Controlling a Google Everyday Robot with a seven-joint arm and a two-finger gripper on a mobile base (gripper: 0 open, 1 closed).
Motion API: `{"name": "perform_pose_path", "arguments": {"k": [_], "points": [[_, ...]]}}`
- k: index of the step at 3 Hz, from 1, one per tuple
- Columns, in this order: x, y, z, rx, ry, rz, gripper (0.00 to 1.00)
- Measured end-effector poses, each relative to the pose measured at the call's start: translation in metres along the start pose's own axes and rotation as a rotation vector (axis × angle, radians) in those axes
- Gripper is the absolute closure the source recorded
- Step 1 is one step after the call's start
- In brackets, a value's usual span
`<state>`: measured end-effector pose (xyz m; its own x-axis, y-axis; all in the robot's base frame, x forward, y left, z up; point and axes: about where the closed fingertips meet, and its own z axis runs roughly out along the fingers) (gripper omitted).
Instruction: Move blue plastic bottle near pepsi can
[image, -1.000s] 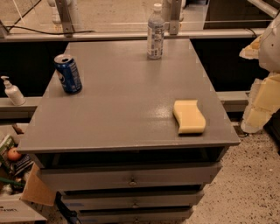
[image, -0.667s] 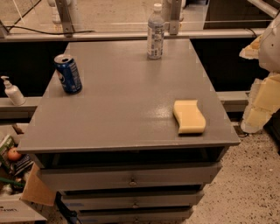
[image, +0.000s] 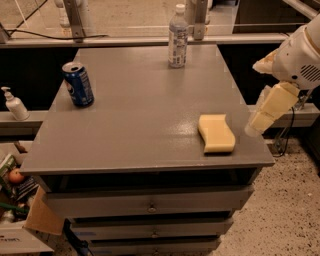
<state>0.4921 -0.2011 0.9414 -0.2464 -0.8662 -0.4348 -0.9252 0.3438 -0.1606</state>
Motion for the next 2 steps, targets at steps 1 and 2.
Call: {"name": "perform_pose_path", "arguments": {"k": [1,2], "points": [[-0.012,-0.022,0.018,0.000,-0.095,0.038,0.00],[-0.036,-0.075,0.030,0.052,-0.204,0.079,0.00]]}}
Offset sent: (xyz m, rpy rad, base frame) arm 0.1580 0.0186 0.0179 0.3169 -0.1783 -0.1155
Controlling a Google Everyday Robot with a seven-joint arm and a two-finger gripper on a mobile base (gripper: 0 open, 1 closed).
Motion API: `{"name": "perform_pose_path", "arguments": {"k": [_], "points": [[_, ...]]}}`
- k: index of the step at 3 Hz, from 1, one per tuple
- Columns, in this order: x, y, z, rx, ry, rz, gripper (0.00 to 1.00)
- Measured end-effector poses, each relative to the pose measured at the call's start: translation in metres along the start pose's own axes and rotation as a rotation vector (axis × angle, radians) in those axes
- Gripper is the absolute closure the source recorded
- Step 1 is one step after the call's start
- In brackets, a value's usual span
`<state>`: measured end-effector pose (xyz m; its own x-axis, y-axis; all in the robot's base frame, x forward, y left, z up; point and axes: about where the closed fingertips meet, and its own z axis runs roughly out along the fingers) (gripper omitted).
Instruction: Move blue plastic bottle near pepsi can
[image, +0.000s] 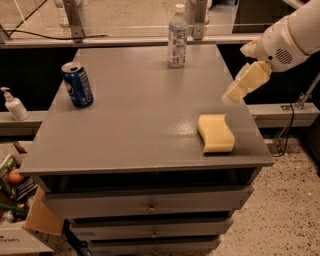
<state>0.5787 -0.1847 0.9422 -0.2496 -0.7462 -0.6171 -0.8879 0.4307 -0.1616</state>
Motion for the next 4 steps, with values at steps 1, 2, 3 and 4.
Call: {"name": "perform_pose_path", "arguments": {"k": [1,2,3,4], "points": [[-0.023,-0.045,0.008,0.051,-0.083,0.027,0.00],[-0.024,-0.045,0.008,0.051,-0.083,0.027,0.00],[-0.026,-0.051,0.018,0.068,-0.121,0.057,0.00],[-0.037,-0.076,0.042,0.103,-0.260,0.111,0.00]]}}
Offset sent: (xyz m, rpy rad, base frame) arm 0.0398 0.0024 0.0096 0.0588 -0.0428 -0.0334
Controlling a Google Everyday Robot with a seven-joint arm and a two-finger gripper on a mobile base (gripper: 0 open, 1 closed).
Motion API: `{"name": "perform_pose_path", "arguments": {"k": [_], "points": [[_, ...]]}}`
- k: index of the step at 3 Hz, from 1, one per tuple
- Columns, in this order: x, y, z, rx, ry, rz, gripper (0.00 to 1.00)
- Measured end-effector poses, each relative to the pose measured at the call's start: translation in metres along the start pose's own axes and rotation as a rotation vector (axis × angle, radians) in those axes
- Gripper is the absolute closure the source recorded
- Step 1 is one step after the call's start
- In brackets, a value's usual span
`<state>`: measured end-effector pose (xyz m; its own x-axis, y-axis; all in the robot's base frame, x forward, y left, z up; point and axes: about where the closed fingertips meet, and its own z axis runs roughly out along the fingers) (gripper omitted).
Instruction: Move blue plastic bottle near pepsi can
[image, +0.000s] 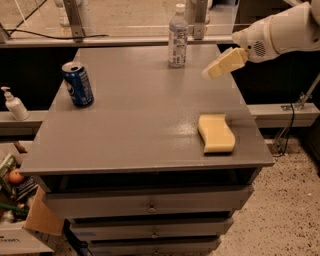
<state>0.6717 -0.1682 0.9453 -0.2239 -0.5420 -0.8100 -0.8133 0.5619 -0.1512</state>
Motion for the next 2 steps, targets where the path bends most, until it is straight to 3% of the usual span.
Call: {"name": "perform_pose_path", "arguments": {"k": [1,2], "points": [[-0.004,-0.027,0.033,0.020,-0.101,0.054,0.00],[-0.006,-0.054,0.069,0.018,-0.155,0.097,0.00]]}}
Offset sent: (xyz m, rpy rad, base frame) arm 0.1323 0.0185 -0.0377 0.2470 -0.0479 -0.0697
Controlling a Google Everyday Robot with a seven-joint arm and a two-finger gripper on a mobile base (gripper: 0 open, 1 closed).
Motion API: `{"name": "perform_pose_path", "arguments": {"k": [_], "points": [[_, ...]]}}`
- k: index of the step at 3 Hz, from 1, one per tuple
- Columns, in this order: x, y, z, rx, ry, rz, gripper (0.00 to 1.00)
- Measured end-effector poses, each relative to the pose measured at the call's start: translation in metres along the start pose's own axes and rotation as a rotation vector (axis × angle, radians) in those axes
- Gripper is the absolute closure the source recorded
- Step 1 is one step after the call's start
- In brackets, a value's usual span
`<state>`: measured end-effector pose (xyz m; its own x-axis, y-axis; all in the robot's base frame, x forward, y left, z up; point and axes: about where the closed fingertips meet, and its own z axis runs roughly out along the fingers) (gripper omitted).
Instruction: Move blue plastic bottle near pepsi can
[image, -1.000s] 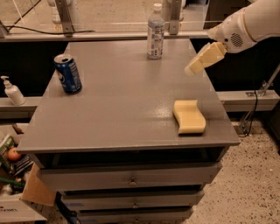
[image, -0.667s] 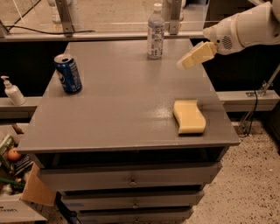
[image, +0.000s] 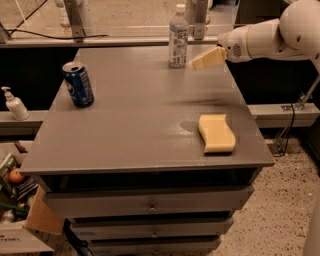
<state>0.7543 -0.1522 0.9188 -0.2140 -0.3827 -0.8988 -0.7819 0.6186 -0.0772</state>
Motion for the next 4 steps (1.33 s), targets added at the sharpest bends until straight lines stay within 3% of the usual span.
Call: {"name": "perform_pose_path", "arguments": {"k": [2,4], "points": [[-0.022,-0.027,0.066,-0.018,-0.053,0.018,0.00],[-0.045,-0.049,0.112,0.027,-0.086,0.072,0.00]]}}
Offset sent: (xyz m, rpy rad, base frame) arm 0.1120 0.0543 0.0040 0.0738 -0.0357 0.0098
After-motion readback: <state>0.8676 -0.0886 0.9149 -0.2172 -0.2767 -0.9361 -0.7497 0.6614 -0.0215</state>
